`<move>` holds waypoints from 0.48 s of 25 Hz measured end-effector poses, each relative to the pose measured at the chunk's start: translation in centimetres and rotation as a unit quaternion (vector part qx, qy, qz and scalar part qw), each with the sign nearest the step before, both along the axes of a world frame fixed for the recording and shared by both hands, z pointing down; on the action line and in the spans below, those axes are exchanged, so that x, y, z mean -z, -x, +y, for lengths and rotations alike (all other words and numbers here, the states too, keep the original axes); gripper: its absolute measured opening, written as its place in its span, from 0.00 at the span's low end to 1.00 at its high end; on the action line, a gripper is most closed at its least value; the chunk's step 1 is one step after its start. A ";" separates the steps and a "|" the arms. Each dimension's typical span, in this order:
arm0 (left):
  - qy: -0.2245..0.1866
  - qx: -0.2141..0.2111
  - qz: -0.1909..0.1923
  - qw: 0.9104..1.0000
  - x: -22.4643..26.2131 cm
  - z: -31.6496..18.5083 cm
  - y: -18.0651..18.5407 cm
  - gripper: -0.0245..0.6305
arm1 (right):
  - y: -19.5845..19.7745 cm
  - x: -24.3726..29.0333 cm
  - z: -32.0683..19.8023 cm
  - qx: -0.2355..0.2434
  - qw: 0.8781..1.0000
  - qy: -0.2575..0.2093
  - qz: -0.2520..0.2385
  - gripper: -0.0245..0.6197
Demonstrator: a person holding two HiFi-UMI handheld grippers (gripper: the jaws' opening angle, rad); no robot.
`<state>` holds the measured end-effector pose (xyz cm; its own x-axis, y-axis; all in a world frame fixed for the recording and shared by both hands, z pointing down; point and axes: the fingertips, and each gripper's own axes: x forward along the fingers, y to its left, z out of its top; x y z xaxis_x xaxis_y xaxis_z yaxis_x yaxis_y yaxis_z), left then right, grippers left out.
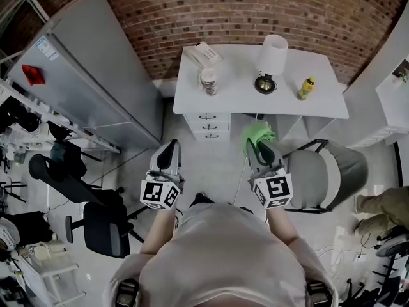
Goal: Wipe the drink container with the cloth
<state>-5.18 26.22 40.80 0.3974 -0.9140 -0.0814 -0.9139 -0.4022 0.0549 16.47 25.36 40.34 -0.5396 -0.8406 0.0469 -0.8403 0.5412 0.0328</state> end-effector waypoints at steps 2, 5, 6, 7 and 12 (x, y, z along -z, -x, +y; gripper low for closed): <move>0.000 -0.003 -0.001 1.000 -0.4 -0.1 -0.2 0.05 | 0.0 -0.2 -0.1 0.004 1.000 0.001 -0.002 0.09; 0.001 -0.008 -0.002 1.000 -0.6 -1.8 -0.3 0.05 | 0.2 -0.4 -1.5 0.009 1.000 0.003 0.003 0.09; 0.000 -0.011 -0.005 1.000 -0.6 -2.7 -0.3 0.05 | 0.3 -0.5 -2.3 0.009 1.000 0.005 0.006 0.09; -0.002 -0.014 -0.008 1.000 -0.6 -3.5 -0.3 0.05 | 0.4 -0.7 -3.0 0.009 1.000 0.007 0.007 0.09; -0.005 -0.024 -0.007 1.000 -1.4 -8.5 1.1 0.05 | 1.5 -1.6 -7.6 -0.004 1.000 0.013 0.013 0.09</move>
<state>-6.24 17.74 42.23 0.4413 -0.8934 -0.0846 -0.8945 -0.4454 0.0376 14.95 17.74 41.91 -0.5314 -0.8431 0.0832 -0.8435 0.5356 0.0404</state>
